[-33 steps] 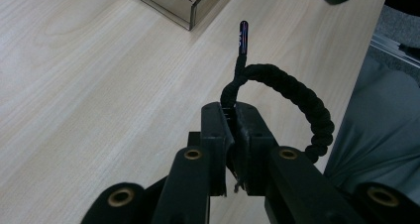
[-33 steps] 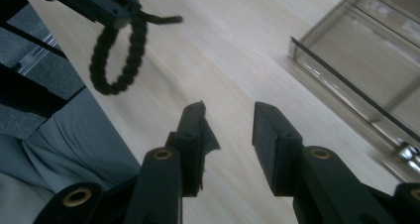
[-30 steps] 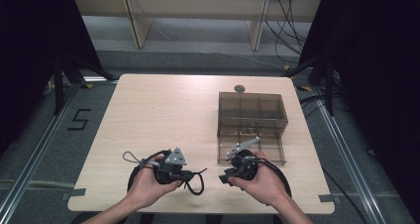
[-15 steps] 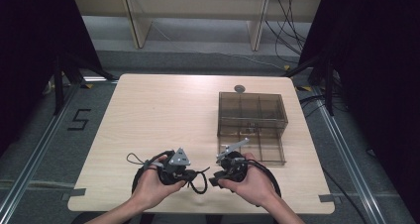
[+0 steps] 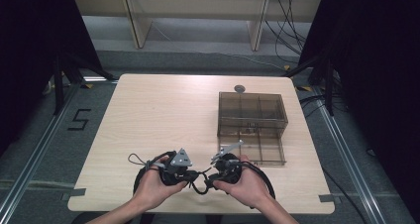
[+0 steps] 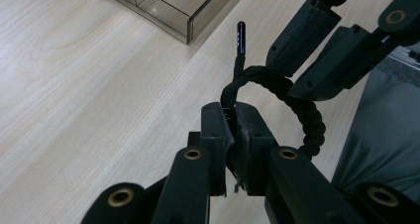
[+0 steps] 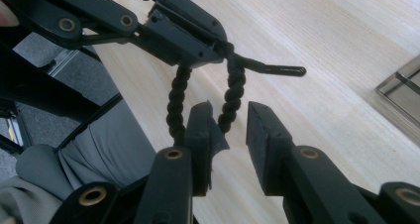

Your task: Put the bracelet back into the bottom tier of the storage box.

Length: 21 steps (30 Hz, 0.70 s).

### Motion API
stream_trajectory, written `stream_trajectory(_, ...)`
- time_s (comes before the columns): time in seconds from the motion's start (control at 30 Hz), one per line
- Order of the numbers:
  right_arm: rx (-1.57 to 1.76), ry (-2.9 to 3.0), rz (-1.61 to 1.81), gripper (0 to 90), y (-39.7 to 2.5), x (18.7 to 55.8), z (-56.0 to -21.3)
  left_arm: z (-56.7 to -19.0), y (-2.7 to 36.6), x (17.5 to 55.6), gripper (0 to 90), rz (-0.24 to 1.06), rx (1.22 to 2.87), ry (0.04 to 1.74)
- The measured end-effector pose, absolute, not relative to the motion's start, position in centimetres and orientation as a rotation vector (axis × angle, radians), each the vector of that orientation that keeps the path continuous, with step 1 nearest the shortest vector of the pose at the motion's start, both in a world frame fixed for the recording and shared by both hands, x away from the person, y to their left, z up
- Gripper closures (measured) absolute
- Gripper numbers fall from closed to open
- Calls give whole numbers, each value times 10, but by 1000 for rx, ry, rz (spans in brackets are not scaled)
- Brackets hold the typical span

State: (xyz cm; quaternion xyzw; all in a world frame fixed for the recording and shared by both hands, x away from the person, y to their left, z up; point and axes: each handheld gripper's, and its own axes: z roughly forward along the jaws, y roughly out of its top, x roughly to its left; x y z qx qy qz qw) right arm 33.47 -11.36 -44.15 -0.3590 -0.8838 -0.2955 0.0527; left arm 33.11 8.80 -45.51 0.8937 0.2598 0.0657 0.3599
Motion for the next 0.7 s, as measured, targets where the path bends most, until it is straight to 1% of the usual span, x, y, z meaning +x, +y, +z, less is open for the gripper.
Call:
stream_trajectory(0.03, -1085, -2689, -900, 715, -113, 335, -441, -456, 87, 331, 830, 158, 2296, 692)
stream_trajectory(0.1, -1087, -2693, -911, 711, -113, 335, -440, -454, 88, 331, 830, 180, 2303, 670)
stream_trajectory(0.17, -1095, -2676, -896, 712, -112, 335, -441, -454, 87, 329, 830, 168, 2283, 684)
stream_trajectory(0.2, -1112, -2680, -896, 726, -112, 334, -443, -453, 87, 329, 829, 183, 2288, 668)
stream_trajectory(0.27, -1130, -2678, -874, 741, -112, 334, -443, -453, 86, 329, 829, 174, 2287, 666)
stream_trajectory(0.4, -1094, -2703, -879, 815, -112, 335, -445, -453, 85, 328, 829, 161, 2290, 670)
stream_trajectory(0.5, -1135, -2703, -855, 825, -113, 334, -443, -453, 85, 327, 828, 148, 2285, 669)
stream_trajectory(0.57, -1085, -2728, -883, 827, -114, 336, -444, -453, 85, 328, 826, 152, 2301, 657)
stream_trajectory(0.6, -1087, -2729, -881, 829, -114, 336, -444, -454, 84, 327, 822, 132, 2282, 666)
stream_trajectory(0.7, -1103, -2729, -861, 833, -114, 335, -444, -454, 84, 327, 786, 138, 2282, 646)
